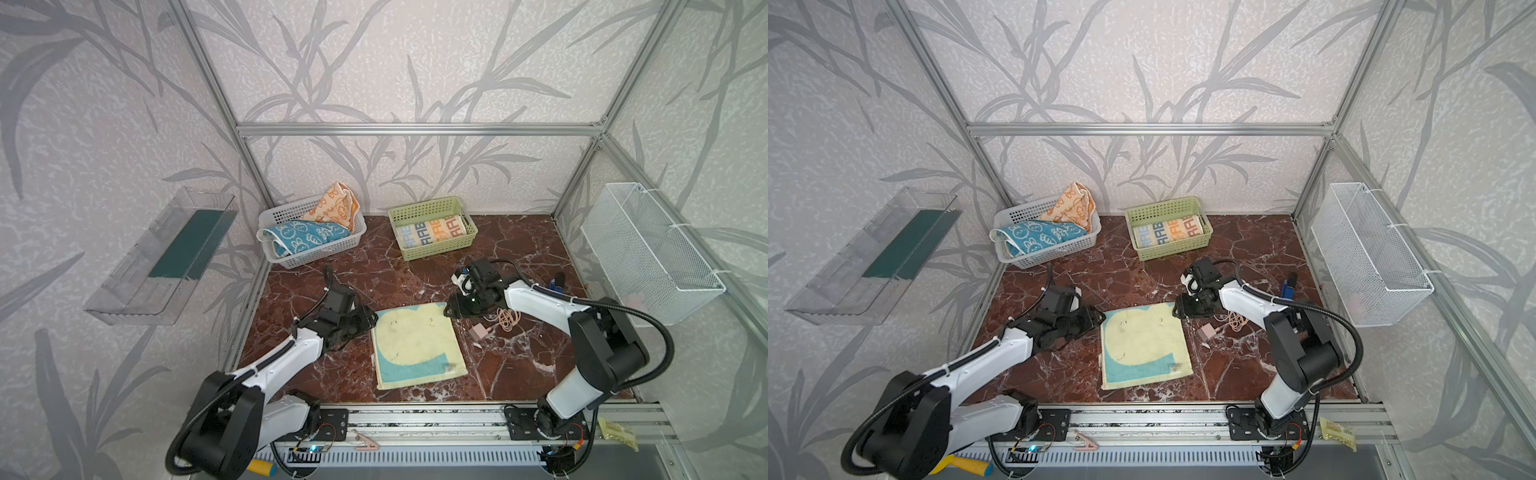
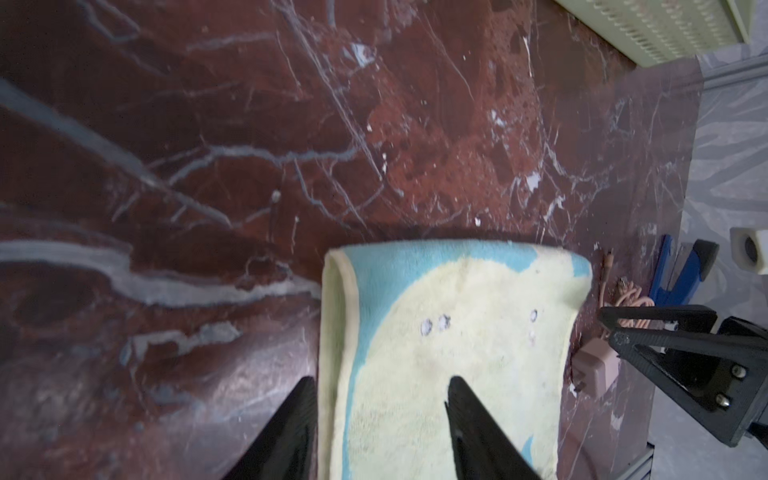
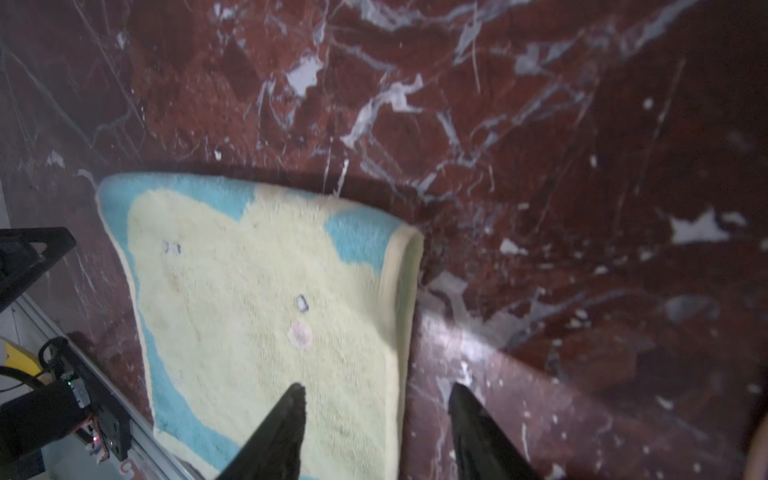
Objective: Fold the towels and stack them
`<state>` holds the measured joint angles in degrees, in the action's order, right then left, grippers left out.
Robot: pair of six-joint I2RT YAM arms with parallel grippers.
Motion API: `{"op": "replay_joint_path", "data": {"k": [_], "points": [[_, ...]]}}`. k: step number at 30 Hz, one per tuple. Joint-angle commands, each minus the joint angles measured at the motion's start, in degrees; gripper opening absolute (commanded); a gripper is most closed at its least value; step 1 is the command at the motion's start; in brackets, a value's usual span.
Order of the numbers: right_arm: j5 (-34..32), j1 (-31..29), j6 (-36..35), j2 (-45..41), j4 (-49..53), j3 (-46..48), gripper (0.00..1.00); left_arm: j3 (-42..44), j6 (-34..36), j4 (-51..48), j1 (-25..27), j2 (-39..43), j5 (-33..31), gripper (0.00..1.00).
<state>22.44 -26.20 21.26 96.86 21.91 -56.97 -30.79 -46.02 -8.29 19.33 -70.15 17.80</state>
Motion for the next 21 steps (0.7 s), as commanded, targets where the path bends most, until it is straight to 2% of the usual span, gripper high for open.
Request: {"op": "replay_joint_path", "data": {"k": [1, 7, 14, 18, 21], "points": [[0.5, 0.4, 0.6, 5.2, -2.6, -3.4, 0.57, -3.6, 2.2, 4.2, -3.0, -4.8, 3.9, 0.53], [0.4, 0.7, 0.8, 10.8, -1.6, -8.4, 0.60, -8.3, 4.8, 6.3, -6.8, -14.9, 10.2, 0.54], [3.2, 1.0, 0.4, 14.9, -0.8, -11.9, 0.60, -9.0, 2.9, 12.1, -7.5, -23.3, 14.8, 0.53], [6.1, 1.6, 0.4, 16.8, -0.7, -13.5, 0.55, -9.3, 2.0, 14.3, -7.5, -24.3, 15.9, 0.44], [7.8, 2.4, 0.6, 16.8, -0.5, -14.2, 0.42, -10.1, 2.2, 14.2, -7.5, -24.3, 17.0, 0.30]]}}
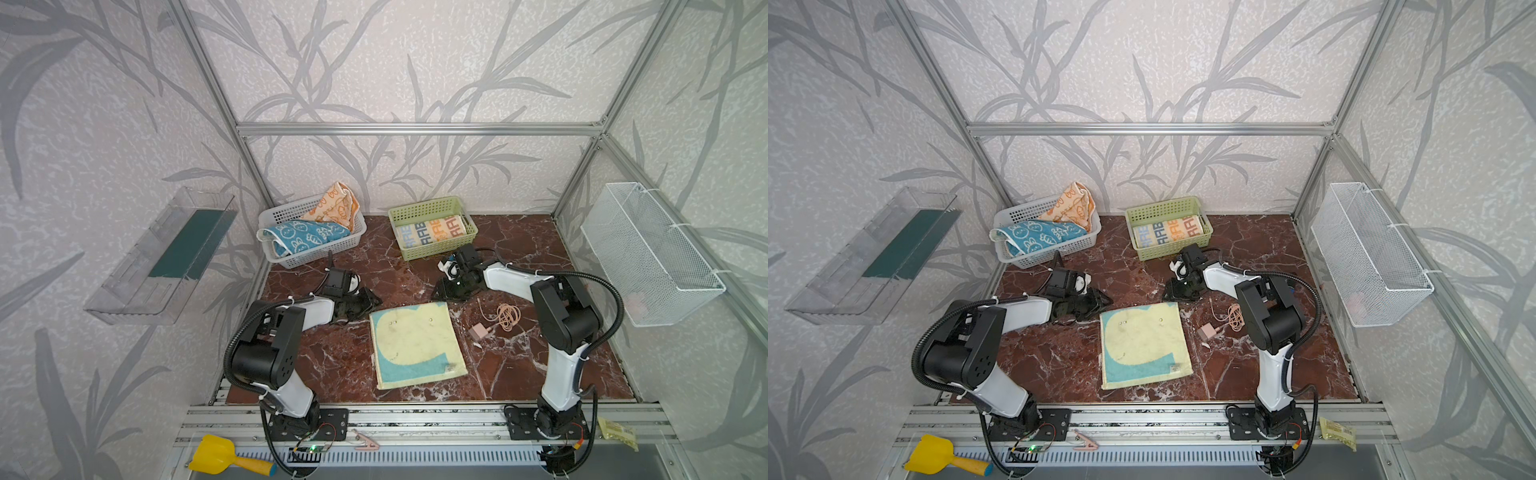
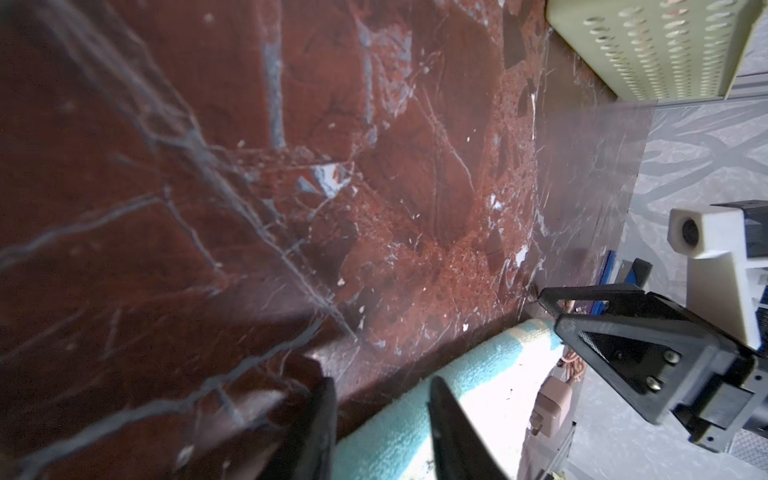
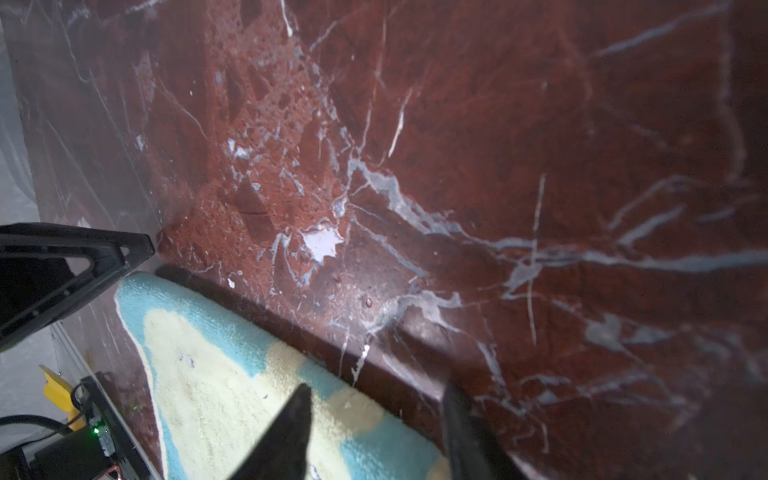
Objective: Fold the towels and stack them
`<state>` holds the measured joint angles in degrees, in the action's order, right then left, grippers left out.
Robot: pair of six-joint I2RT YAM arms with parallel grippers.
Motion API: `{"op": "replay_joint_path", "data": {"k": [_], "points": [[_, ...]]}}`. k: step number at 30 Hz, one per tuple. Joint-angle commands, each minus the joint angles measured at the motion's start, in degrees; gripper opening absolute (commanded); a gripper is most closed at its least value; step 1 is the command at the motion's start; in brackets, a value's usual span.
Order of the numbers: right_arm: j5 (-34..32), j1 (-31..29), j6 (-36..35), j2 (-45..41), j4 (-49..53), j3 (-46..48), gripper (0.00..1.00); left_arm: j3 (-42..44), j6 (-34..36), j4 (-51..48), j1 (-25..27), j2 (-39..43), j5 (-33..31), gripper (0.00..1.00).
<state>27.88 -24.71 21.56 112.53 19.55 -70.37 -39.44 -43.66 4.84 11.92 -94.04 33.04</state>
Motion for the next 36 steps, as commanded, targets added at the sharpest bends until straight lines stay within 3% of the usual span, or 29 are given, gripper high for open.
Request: {"op": "replay_joint_path", "data": {"k": [1, 4, 12, 28, 29, 30, 32, 36], "points": [[2.6, 1.1, 0.2, 1.0, 2.1, -1.0, 0.37, -1.7, 0.0, 0.9, -0.1, -0.3, 1.8, 0.28], [2.9, 1.4, -0.6, 0.0, 3.5, -1.4, 0.27, -2.6, 1.0, -1.0, -0.1, 1.0, 1.6, 0.24], [3.4, 1.7, -2.4, -1.4, 5.3, -1.5, 0.03, -4.4, 5.2, -6.5, -0.5, 3.4, 1.1, 0.00], [2.1, 1.8, -5.3, -2.9, 7.0, -5.3, 0.00, -10.3, 10.2, -15.0, -0.8, 6.4, -0.7, 0.00], [1.9, 1.8, -5.4, -2.8, 7.4, -5.5, 0.00, -10.4, 10.3, -16.2, -0.8, 6.6, -1.7, 0.05], [1.5, 1.8, -5.5, -2.8, 7.9, -5.6, 0.00, -10.5, 10.3, -17.5, -0.8, 6.8, -2.8, 0.16], [0.6, 1.8, -5.6, -3.1, 9.1, -5.7, 0.14, -10.3, 10.2, -20.5, -0.8, 7.3, -4.6, 0.34], [-1.7, 1.8, -6.0, -4.2, 11.7, -4.9, 0.45, -6.8, 8.3, -22.5, -0.7, 9.6, -5.9, 0.46]]}}
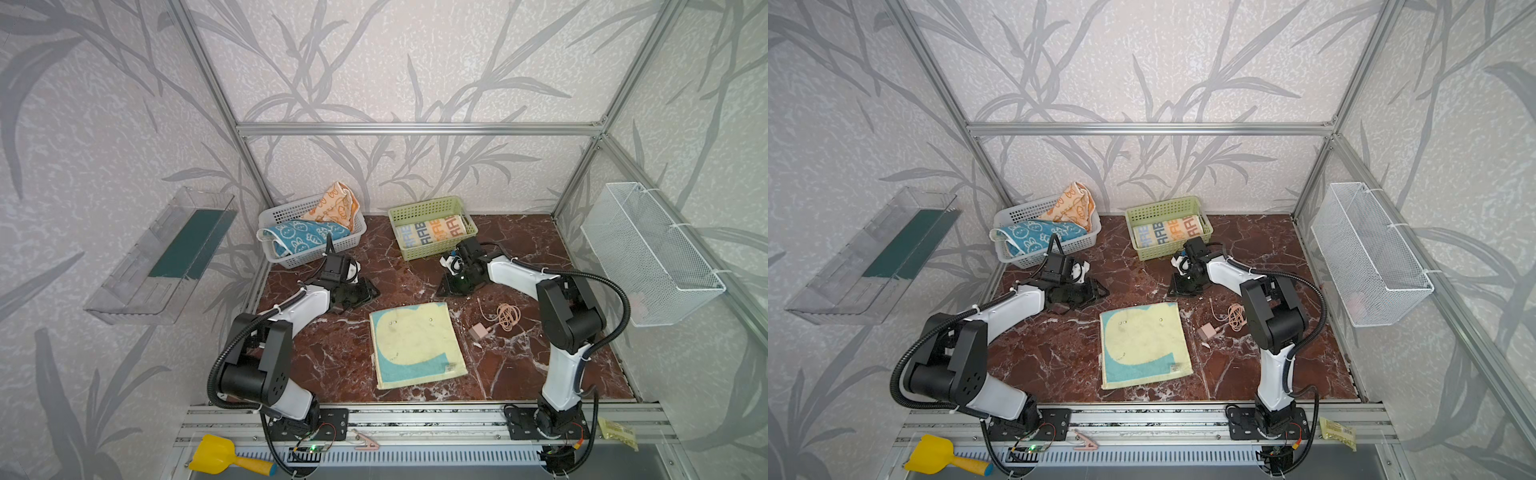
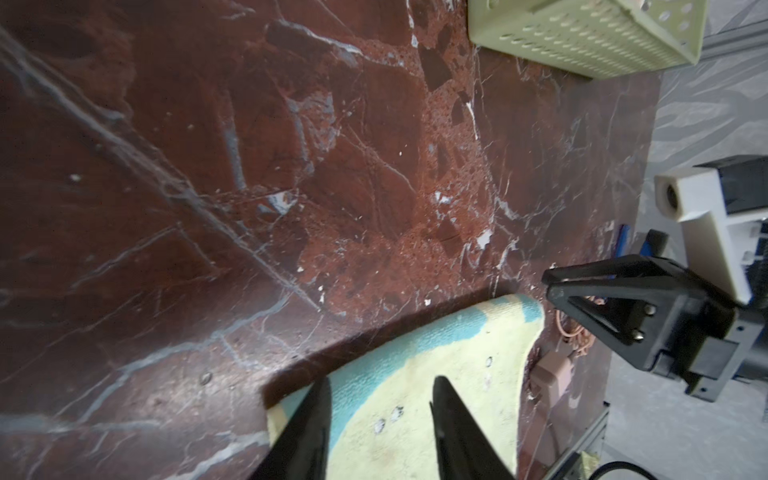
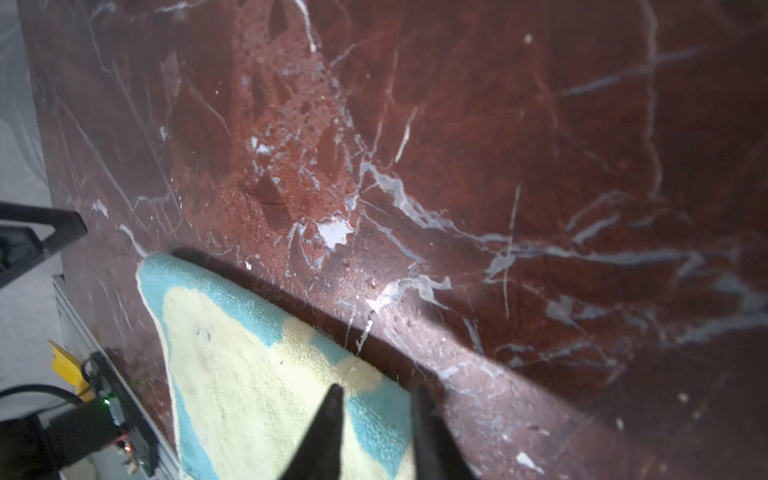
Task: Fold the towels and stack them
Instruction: 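Grasp the far edge of the folded towel with both grippers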
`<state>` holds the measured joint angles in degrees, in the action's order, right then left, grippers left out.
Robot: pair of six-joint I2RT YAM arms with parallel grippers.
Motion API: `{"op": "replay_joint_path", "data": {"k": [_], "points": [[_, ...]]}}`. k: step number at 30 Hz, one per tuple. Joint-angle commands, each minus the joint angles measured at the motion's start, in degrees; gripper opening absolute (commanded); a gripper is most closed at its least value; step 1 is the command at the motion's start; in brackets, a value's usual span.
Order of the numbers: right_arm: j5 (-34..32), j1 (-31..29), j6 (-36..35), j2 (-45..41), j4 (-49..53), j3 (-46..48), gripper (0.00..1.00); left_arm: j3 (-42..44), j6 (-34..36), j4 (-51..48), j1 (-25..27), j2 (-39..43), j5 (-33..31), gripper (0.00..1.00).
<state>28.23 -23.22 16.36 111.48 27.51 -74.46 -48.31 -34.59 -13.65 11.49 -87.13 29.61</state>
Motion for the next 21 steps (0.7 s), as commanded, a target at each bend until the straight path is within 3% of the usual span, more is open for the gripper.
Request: {"op": "replay_joint_path", "data": {"k": [1, 6, 11, 16, 21], "points": [[-2.3, 0.3, -0.8, -3.4, 4.0, -0.5, 0.49, 3.1, -1.3, -3.7, -0.3, 3.3, -2.4, 0.47], [-2.4, 0.3, 0.1, -2.6, 4.4, 1.3, 0.58, 8.8, -4.0, -1.2, -0.3, 5.1, -1.4, 0.51], [-0.4, -0.4, 1.2, -0.5, 4.2, 1.4, 0.61, 12.2, -6.9, 3.8, -0.2, 4.3, 0.9, 0.53], [0.7, -1.6, 1.4, 0.5, 4.0, 1.0, 0.60, 13.3, -8.4, 8.6, -0.1, 1.9, 2.6, 0.54], [1.5, -1.6, 0.7, 2.1, 4.3, -0.7, 0.52, 12.2, -9.5, 14.3, -0.1, -1.3, 3.5, 0.52]]}}
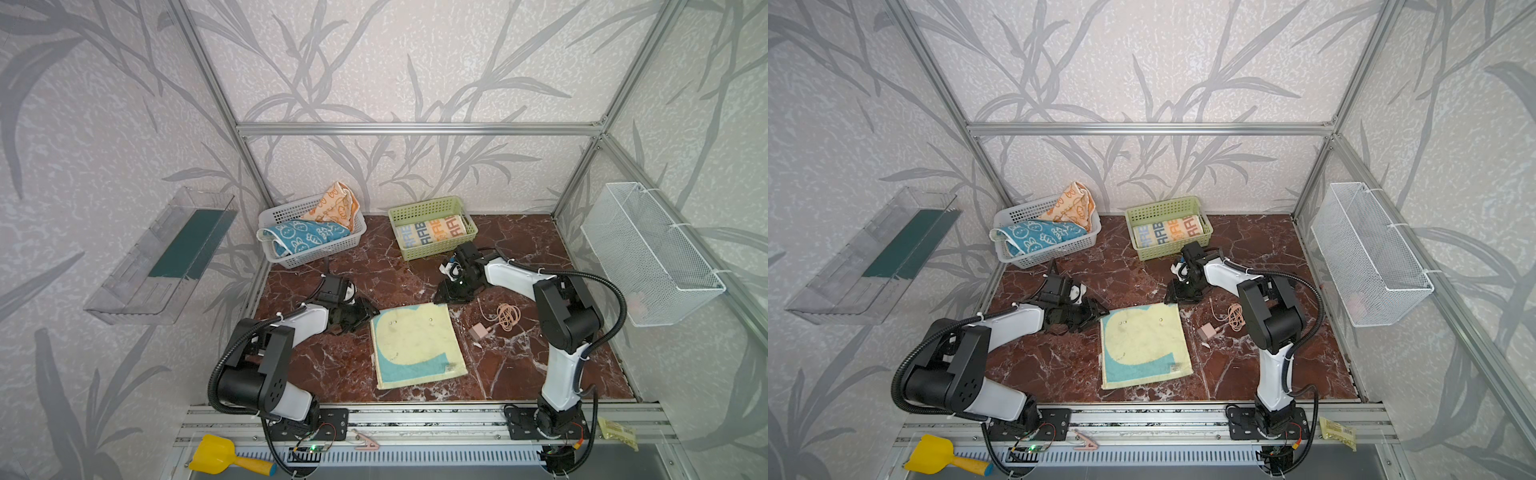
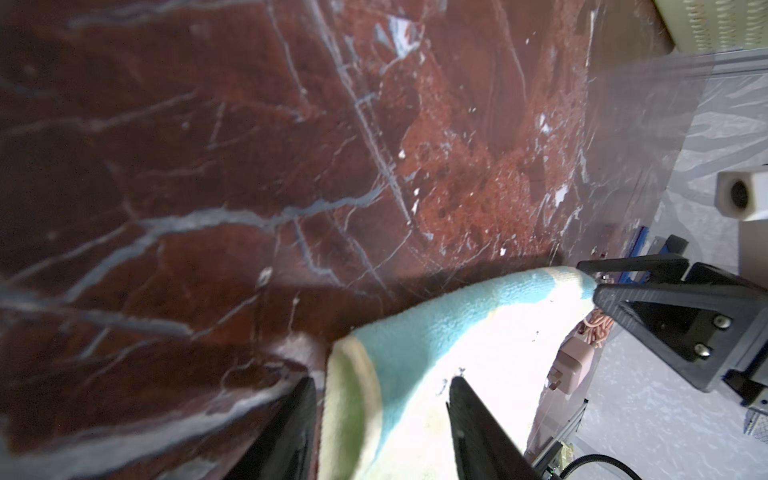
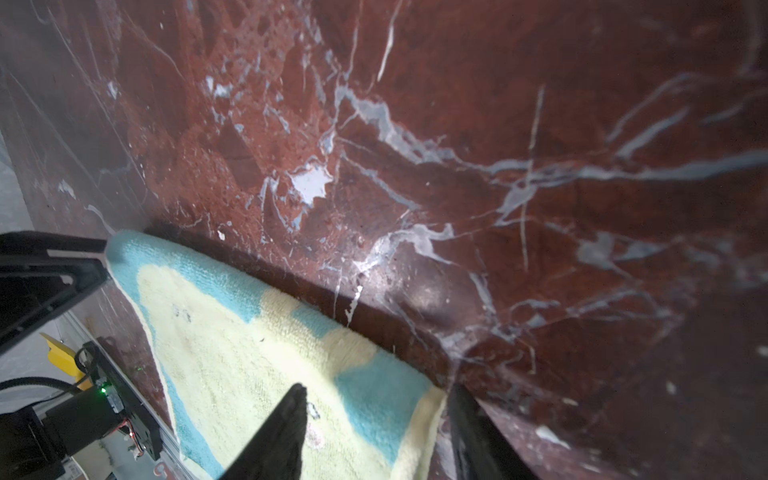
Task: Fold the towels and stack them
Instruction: 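Grasp the far edge of the folded towel with both grippers, then fold the held edge toward the robot with both grippers, folding the towel again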
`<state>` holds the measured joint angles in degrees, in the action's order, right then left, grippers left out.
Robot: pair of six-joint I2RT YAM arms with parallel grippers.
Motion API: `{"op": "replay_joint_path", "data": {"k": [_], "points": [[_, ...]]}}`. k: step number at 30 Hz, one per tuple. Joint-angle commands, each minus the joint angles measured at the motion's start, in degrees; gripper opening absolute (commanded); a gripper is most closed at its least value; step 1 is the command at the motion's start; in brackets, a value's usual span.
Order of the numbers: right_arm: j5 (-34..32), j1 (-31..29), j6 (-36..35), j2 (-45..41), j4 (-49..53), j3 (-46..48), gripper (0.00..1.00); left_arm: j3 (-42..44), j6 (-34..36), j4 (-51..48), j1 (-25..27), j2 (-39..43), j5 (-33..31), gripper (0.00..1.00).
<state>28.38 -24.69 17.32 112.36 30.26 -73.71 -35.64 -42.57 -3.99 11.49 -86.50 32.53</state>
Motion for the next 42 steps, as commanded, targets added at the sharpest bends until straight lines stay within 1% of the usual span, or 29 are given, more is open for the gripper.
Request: {"op": "replay_joint_path", "data": {"k": [1, 4, 5, 7, 9, 11, 12, 13, 20, 25, 31, 35, 39, 42], "points": [[1.8, -0.1, -0.4, 1.5, 1.8, -2.0, 0.51, -0.9, -1.6, 5.6, -0.1, -2.7, 0.5, 0.52], [3.1, -0.1, -1.2, 2.4, 2.9, -3.5, 0.42, -2.6, -1.8, 8.3, -0.1, -5.2, 0.2, 0.49], [3.2, 0.0, -1.6, 2.5, 3.3, -3.8, 0.36, -3.1, -1.6, 9.1, -0.1, -6.0, 0.2, 0.45], [3.3, 0.3, -2.5, 3.0, 4.2, -4.9, 0.20, -3.8, -1.3, 10.6, -0.1, -7.2, 0.2, 0.33], [3.4, 0.9, -3.3, 3.0, 4.6, -5.8, 0.07, -4.0, -0.7, 12.1, -0.1, -7.7, 0.2, 0.15], [3.1, 1.6, -4.0, 2.7, 4.7, -6.7, 0.00, -4.5, 0.4, 12.4, -0.1, -7.6, -0.4, 0.06], [2.8, 1.9, -4.3, 2.4, 4.5, -7.2, 0.00, -5.0, 1.4, 12.1, -0.2, -7.3, -0.7, 0.01], [2.7, 2.1, -4.8, 2.1, 4.5, -7.6, 0.00, -5.6, 2.2, 11.7, -0.3, -7.0, -1.1, 0.00], [0.9, 2.5, -6.9, 0.9, 4.1, -11.8, 0.00, -12.2, 9.4, 6.1, -0.9, -4.7, -2.2, 0.00], [0.1, 2.5, -7.4, -2.2, 1.2, -10.5, 0.00, -14.3, 12.6, 5.0, -1.3, -2.1, -2.6, 0.00], [-0.2, 2.5, -7.5, -6.7, -2.5, -5.5, 0.00, -12.5, 13.9, 5.0, -1.8, 2.4, -1.4, 0.00], [-0.3, 2.5, -6.8, -11.8, -5.2, -1.1, 0.00, -9.9, 13.6, 5.1, -1.8, 6.9, -0.8, 0.00], [-1.6, 2.2, -7.4, -16.5, -6.3, 0.9, 0.00, -6.9, 13.4, 7.3, -1.8, 11.6, -1.9, 0.00], [-1.8, 2.2, -7.6, -18.0, -6.9, 1.8, 0.00, -6.2, 13.8, 7.4, -1.8, 13.3, -1.9, 0.00]]}}
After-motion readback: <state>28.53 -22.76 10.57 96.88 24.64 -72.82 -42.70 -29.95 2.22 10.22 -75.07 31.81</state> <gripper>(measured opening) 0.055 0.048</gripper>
